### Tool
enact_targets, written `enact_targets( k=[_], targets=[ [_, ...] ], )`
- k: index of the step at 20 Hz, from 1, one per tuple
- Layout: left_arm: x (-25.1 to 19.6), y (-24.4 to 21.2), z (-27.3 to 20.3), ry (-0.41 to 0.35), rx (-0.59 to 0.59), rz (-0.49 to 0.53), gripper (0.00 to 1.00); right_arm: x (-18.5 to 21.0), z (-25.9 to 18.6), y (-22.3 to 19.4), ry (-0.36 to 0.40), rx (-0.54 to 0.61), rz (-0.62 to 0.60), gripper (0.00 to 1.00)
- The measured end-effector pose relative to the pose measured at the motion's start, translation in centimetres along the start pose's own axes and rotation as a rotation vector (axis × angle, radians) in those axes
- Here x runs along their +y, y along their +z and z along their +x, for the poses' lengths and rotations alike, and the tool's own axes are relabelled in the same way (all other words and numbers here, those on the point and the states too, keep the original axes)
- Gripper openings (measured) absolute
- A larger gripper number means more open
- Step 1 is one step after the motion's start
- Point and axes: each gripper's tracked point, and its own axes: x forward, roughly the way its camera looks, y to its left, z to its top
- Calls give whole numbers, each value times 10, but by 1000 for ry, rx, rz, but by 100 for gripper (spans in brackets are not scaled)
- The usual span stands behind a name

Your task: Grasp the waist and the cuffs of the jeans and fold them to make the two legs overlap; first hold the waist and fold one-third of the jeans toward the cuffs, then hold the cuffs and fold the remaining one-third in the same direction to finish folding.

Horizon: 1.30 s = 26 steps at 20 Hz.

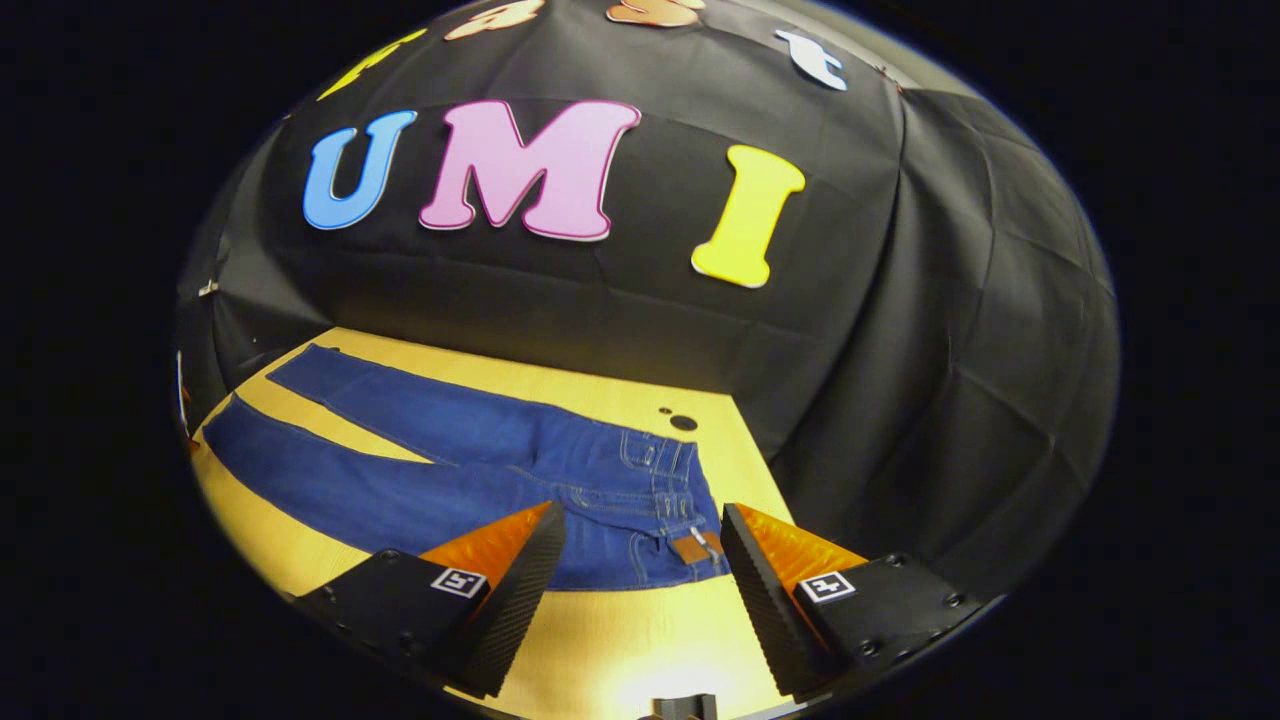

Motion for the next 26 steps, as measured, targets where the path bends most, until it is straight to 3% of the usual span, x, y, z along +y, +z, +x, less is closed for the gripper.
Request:
enact_targets(
  k=[4, 6, 10, 12, 13, 15, 17, 19, 22, 26],
  targets=[
    [-1, -1, 32, -39, -8, 238, 98, -7, 2, -8, -27, 13, -58, 97],
    [6, 9, 46, -47, -33, 257, 95, -12, 5, -10, -38, 3, -145, 96],
    [11, 23, 60, -80, -86, 248, 89, -7, 20, -20, 8, 10, -313, 97],
    [2, 19, 64, -131, -60, 215, 81, -16, 29, -22, 8, -6, -463, 97],
    [-3, 19, 62, -147, -53, 205, 62, -19, 32, -27, 16, 2, -542, 97],
    [-6, 20, 63, -169, -45, 209, 42, -28, 40, -36, 38, 10, -693, 97],
    [-9, 21, 65, -191, -40, 212, 33, -36, 50, -42, 69, 2, -859, 97],
    [-10, 22, 67, -191, -34, 199, 15, -46, 61, -48, 110, 2, -1077, 96],
    [-14, 22, 64, -234, -9, 174, 7, -46, 82, -77, 225, 22, -1301, 96],
    [-17, 24, 62, -295, 18, 193, 6, -64, 110, -124, 308, 135, -1411, 96]
  ],
)
